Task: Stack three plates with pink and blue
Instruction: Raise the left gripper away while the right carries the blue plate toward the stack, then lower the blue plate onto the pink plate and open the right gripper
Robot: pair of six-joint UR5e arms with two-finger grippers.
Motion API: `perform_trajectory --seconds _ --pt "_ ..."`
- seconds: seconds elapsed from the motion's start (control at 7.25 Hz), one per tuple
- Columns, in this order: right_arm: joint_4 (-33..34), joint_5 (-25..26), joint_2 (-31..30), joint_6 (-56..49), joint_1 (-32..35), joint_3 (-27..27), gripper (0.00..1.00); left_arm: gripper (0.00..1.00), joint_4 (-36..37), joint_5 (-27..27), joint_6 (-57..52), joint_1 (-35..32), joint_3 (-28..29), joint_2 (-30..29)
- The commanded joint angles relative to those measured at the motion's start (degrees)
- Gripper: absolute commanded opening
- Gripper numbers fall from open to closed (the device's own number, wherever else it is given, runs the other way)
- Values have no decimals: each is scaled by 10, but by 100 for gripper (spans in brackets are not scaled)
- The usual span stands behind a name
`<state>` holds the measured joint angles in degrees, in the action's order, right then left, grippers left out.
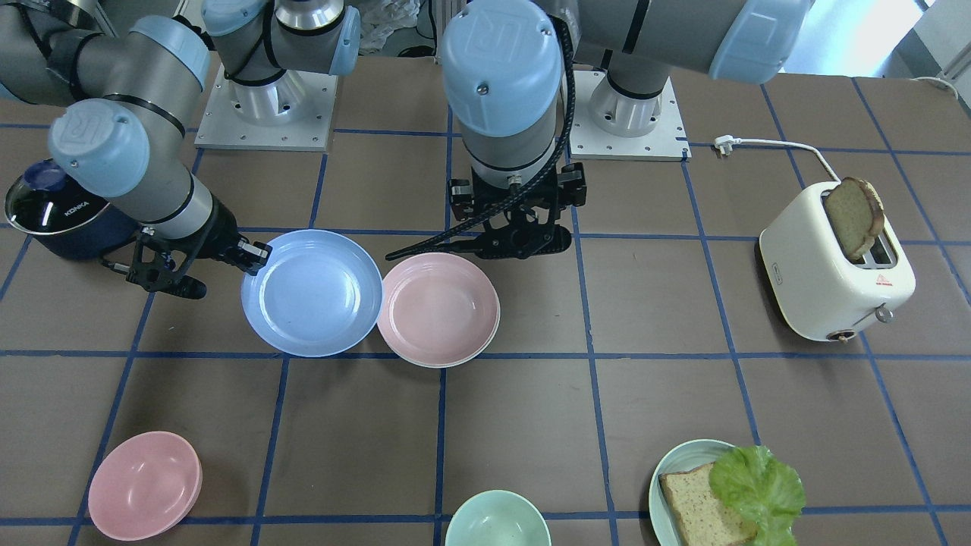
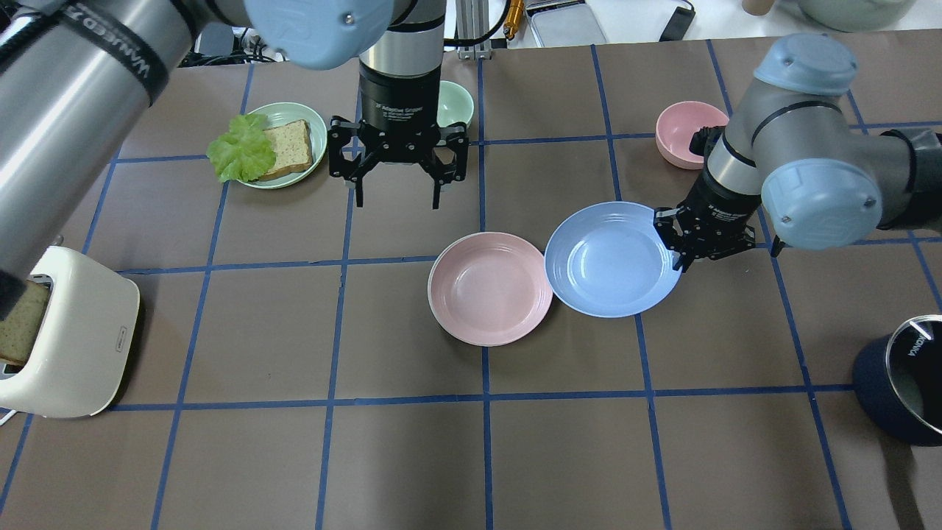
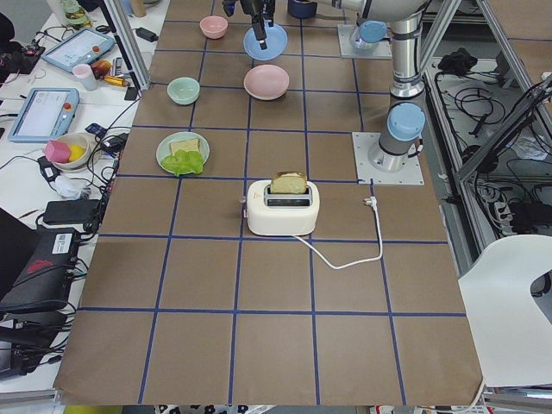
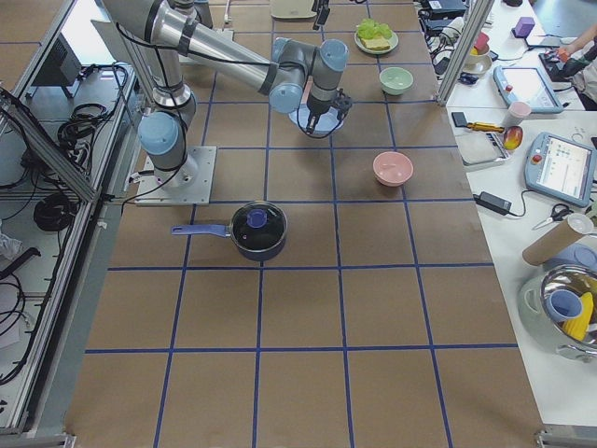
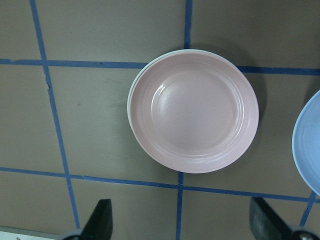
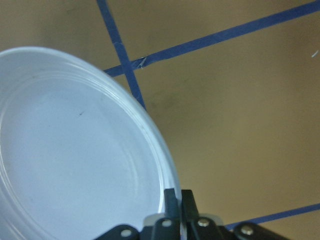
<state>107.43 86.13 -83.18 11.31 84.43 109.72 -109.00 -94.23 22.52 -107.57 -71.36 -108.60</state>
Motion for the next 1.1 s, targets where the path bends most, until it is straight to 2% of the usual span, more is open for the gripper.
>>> perform_trajectory --seconds 0.0,0.28,0.41,0.83,0.97 --pt "11 -3 0 60 45 0 0 90 53 -1 -10 24 -101 68" --pt "45 -3 9 127 98 1 0 92 120 -2 -19 39 -195 127" --pt "46 -3 16 160 113 3 0 92 133 0 -26 57 -220 150" --pt "69 -7 35 214 163 0 0 94 156 10 -34 63 -234 182" --pt "80 -6 40 213 165 1 0 95 181 39 -34 63 -235 187"
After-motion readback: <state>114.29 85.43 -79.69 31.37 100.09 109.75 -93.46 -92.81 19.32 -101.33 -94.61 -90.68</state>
